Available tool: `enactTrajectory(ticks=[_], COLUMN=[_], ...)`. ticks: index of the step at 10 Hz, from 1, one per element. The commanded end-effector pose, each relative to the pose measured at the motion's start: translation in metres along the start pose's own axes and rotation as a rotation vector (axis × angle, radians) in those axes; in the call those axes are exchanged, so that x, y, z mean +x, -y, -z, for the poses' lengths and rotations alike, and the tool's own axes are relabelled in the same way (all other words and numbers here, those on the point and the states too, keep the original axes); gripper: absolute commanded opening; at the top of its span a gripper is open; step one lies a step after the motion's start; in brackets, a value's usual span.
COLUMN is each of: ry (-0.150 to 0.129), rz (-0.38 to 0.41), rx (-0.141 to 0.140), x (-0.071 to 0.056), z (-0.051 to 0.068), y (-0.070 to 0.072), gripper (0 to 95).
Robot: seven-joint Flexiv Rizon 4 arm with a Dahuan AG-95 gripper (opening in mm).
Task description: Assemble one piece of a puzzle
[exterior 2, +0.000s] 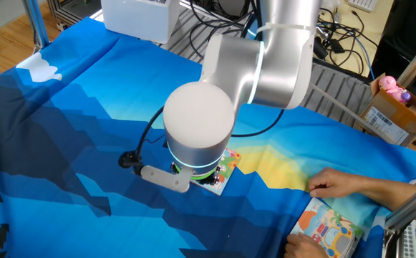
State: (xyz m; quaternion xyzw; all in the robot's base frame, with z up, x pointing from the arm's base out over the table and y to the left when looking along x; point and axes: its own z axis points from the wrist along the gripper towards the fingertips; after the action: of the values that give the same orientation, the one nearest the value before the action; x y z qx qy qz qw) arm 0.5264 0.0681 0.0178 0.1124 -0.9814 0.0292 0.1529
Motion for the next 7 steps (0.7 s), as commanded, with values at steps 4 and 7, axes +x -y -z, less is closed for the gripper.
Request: enactTrajectory(ticks=[4,7], ry=[0.004,0.000], rz=[0.000,0.001], rx=[0.002,-0.005], x=[0.001,0.003], z=[-0.004,-0.008], y=[0.012,0.014], gripper=[57.0,57.0])
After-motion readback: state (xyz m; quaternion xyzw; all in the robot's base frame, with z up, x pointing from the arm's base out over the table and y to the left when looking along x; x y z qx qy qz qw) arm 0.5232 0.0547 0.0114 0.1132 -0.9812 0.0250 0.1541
